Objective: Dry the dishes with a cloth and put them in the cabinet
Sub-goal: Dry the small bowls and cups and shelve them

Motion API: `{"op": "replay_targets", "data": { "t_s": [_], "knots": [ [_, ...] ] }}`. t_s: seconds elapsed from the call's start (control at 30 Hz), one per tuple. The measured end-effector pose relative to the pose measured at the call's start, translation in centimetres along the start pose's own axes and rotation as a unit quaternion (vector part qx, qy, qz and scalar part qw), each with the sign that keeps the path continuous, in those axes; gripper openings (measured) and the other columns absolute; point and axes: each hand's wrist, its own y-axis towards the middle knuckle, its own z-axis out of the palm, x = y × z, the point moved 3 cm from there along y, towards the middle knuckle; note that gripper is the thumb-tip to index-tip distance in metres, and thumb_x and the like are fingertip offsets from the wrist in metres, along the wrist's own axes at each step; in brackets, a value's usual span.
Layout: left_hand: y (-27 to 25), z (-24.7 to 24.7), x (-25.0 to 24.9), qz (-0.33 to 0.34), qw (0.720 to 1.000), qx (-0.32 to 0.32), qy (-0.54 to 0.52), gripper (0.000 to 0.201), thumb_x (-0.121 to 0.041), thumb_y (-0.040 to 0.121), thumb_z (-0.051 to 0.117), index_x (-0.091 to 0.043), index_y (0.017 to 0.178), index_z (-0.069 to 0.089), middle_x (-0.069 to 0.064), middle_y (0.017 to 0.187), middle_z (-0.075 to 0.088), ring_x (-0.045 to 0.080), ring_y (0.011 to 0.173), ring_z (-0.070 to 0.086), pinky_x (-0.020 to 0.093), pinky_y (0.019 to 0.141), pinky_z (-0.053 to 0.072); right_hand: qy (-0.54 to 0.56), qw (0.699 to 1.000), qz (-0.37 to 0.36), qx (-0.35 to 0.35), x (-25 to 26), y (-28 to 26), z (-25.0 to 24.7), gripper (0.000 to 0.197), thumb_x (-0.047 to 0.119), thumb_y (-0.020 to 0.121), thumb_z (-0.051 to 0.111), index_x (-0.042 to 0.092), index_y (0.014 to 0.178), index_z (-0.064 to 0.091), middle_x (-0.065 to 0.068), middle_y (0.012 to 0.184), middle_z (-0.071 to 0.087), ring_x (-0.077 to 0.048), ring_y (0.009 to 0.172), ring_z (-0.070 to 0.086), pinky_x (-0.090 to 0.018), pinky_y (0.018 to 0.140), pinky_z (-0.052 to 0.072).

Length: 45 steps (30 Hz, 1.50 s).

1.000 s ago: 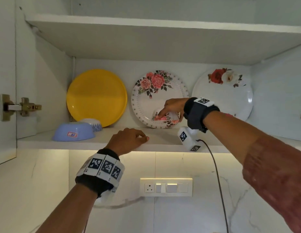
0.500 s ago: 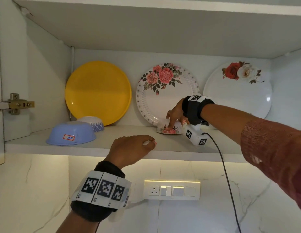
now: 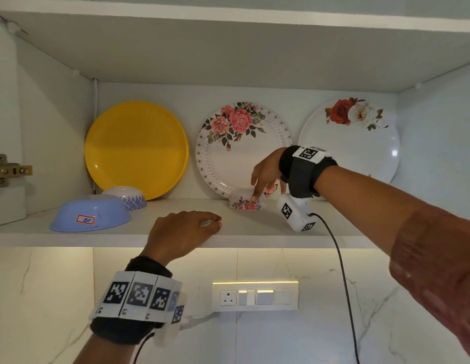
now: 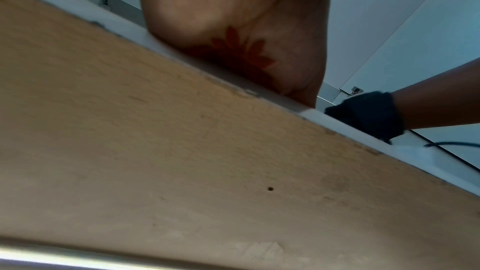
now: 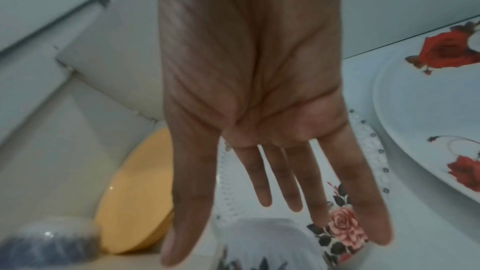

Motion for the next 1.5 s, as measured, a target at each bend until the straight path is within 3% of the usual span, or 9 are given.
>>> {"op": "replay_targets", "data": {
  "t_s": [0.17,0.27,0.47,0.8,0.87,1.03,1.2,1.33,1.5],
  "knots": [
    [-0.6,0.0,-1.5,0.051,0.980,-0.096,-0.169,0.017,-0.031,0.086,0.062,-0.027,0.101,0.069,-0.004,0.108,0.068,0.015,0.102,0.060,0.029,0.091,0.046,0.128,0.989,-0.078,0.007,-1.7,-6.1,-0.1,0.039,0.026,0.082,0.070,-0.004,0.105,0.064,-0.015,0.097,0.066,-0.027,0.095,0.065,-0.035,0.076,0.055],
    [-2.8,0.5,-4.4,0.138,0.947,-0.135,-0.256,0.015,-0.013,0.085,0.064,-0.016,0.098,0.071,-0.005,0.098,0.069,0.000,0.091,0.061,0.004,0.083,0.041,0.145,0.983,-0.110,-0.030,-2.9,-11.1,1.0,0.033,0.025,0.083,0.069,-0.004,0.098,0.067,-0.018,0.092,0.069,-0.026,0.079,0.068,-0.027,0.060,0.056],
    [-8.5,4.6,-8.4,0.237,0.911,-0.219,-0.256,0.015,-0.016,0.082,0.060,-0.010,0.089,0.072,-0.009,0.095,0.068,0.001,0.094,0.059,0.001,0.082,0.039,0.205,0.970,-0.126,-0.031,-6.2,-18.0,9.6,0.026,0.025,0.082,0.068,0.000,0.088,0.069,-0.012,0.082,0.072,-0.020,0.071,0.069,-0.026,0.056,0.053],
    [-17.2,26.6,-5.0,0.069,0.956,0.154,-0.239,0.030,-0.033,0.078,0.053,-0.012,0.085,0.073,-0.001,0.079,0.072,0.010,0.074,0.066,0.024,0.071,0.049,0.276,0.961,0.003,0.037,-13.6,-16.0,39.9,0.012,0.012,0.080,0.065,0.013,0.068,0.066,-0.002,0.071,0.065,-0.022,0.074,0.064,-0.020,0.062,0.046],
    [-19.8,31.4,-3.5,0.032,0.949,0.224,-0.218,0.025,-0.027,0.079,0.057,-0.008,0.082,0.073,0.006,0.076,0.072,0.016,0.072,0.065,0.023,0.067,0.045,0.268,0.960,0.038,0.075,-14.2,-15.9,46.7,0.005,0.011,0.082,0.064,0.011,0.086,0.066,-0.003,0.084,0.061,-0.022,0.088,0.062,-0.025,0.075,0.045],
    [-25.2,39.5,-0.7,-0.018,0.927,0.327,-0.182,0.014,-0.014,0.086,0.061,-0.005,0.081,0.071,0.010,0.079,0.071,0.016,0.067,0.058,0.022,0.062,0.035,0.192,0.960,0.024,0.202,-12.7,-16.8,59.4,0.054,0.015,0.080,0.065,0.016,0.131,0.048,-0.007,0.135,0.048,-0.025,0.123,0.048,-0.032,0.100,0.040],
    [-26.5,43.1,0.1,-0.036,0.915,0.365,-0.168,0.017,-0.017,0.088,0.059,-0.009,0.095,0.072,0.004,0.089,0.072,0.007,0.068,0.056,0.021,0.072,0.046,0.060,0.973,-0.052,0.215,-11.0,-17.5,64.3,0.083,0.021,0.080,0.067,0.021,0.147,0.018,-0.012,0.153,0.017,-0.032,0.141,0.015,-0.047,0.116,0.014],
    [-25.0,44.3,-0.5,-0.023,0.909,0.382,-0.164,0.017,-0.015,0.089,0.056,-0.009,0.095,0.071,0.006,0.091,0.071,0.011,0.074,0.059,0.027,0.079,0.051,-0.007,0.978,-0.077,0.194,-10.9,-16.5,65.5,0.078,0.033,0.055,0.083,0.014,0.124,0.053,-0.015,0.118,0.058,-0.035,0.108,0.056,-0.049,0.087,0.049],
    [-20.2,46.6,-2.8,0.018,0.904,0.399,-0.152,0.020,-0.013,0.091,0.054,-0.008,0.107,0.065,0.008,0.110,0.066,0.017,0.095,0.061,0.031,0.090,0.049,0.261,0.963,0.026,0.069,-13.8,-14.7,62.3,0.033,0.014,0.091,0.050,0.002,0.122,0.049,-0.019,0.110,0.064,-0.030,0.097,0.061,-0.033,0.080,0.044]
  ]
}}
